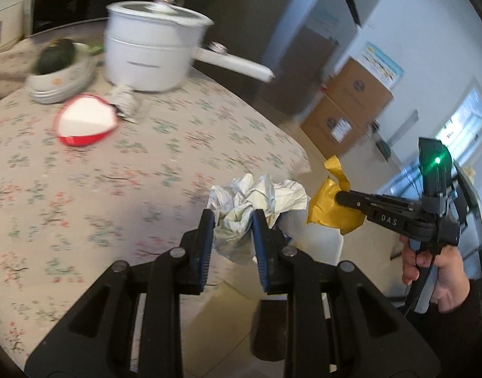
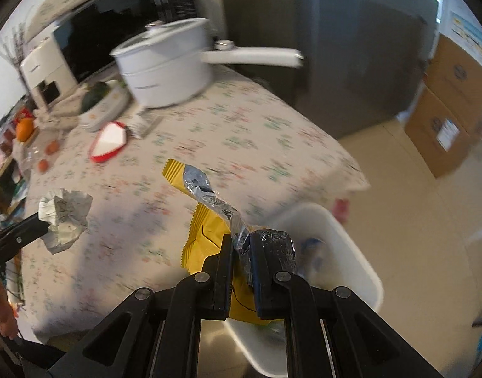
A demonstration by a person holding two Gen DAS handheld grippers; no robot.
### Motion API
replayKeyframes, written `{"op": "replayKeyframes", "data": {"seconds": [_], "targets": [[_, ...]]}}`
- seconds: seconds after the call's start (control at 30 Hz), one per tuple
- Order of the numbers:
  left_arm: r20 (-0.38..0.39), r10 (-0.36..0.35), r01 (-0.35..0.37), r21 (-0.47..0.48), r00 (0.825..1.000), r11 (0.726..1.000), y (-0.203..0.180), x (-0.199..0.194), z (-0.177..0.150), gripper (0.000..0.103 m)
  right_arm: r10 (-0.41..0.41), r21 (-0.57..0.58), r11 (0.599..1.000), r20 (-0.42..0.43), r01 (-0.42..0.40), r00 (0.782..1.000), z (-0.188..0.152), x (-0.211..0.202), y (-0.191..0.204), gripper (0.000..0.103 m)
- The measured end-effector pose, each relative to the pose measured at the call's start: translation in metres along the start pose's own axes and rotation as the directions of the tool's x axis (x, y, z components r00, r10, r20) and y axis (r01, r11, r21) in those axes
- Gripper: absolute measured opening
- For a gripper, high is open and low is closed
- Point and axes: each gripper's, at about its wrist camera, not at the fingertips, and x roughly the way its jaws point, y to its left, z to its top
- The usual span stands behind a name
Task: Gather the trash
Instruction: 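Carry both items to the bin and open both grippers to drop them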
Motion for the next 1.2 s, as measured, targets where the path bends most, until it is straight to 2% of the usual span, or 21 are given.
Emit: {"op": "replayKeyframes", "data": {"seconds": [0.3,0.4,0.47,0.53,0.73,0.87,0.9,0.97,1.03,1.07,1.17,1.2], "targets": [[-0.127,-0.042,0.057,0.117,0.991,0.992,-0.061,0.060,-0.023,0.027,-0.025,0.113,0.993,-0.069,0.033,0.997,-0.027,0.007,-0.068,0.013],[-0.148,-0.041,0.065,0.163,0.988,0.984,-0.076,0.075,-0.028,0.027,-0.013,0.152,0.988,-0.073,0.024,0.997,-0.029,0.005,-0.081,0.021],[-0.162,-0.039,0.068,0.176,0.986,0.982,-0.082,0.085,-0.031,0.027,-0.004,0.171,0.985,-0.068,0.016,0.998,-0.032,0.002,-0.089,0.032],[-0.175,-0.033,0.067,0.190,0.984,0.979,-0.087,0.096,-0.033,0.028,-0.008,0.185,0.983,-0.063,0.019,0.998,-0.034,-0.001,-0.096,0.046],[-0.214,-0.026,0.067,0.188,0.976,0.980,-0.095,0.120,-0.038,0.029,-0.009,0.208,0.978,-0.059,0.021,0.998,-0.041,-0.005,-0.112,0.053],[-0.221,-0.024,0.069,0.200,0.975,0.977,-0.100,0.125,-0.040,0.031,-0.016,0.221,0.975,-0.051,0.027,0.999,-0.044,-0.010,-0.121,0.053],[-0.222,-0.026,0.071,0.200,0.975,0.977,-0.100,0.125,-0.039,0.032,-0.018,0.222,0.975,-0.049,0.028,0.999,-0.045,-0.011,-0.122,0.053],[-0.223,-0.016,0.061,0.199,0.975,0.978,-0.099,0.125,-0.039,0.045,-0.024,0.224,0.974,-0.050,0.034,0.998,-0.046,-0.011,-0.124,0.054],[-0.229,-0.012,0.059,0.196,0.973,0.979,-0.096,0.121,-0.037,0.051,-0.033,0.230,0.972,-0.053,0.044,0.998,-0.047,-0.011,-0.126,0.061],[-0.229,-0.006,0.051,0.191,0.973,0.980,-0.093,0.116,-0.035,0.057,-0.037,0.231,0.972,-0.054,0.049,0.998,-0.046,-0.011,-0.126,0.063],[-0.193,0.012,0.022,0.172,0.981,0.985,-0.082,0.102,-0.029,0.075,-0.056,0.227,0.972,-0.057,0.068,0.997,-0.045,-0.010,-0.124,0.068],[-0.184,0.017,0.013,0.164,0.983,0.986,-0.077,0.099,-0.028,0.076,-0.061,0.223,0.972,-0.059,0.073,0.996,-0.044,-0.010,-0.122,0.070]]}}
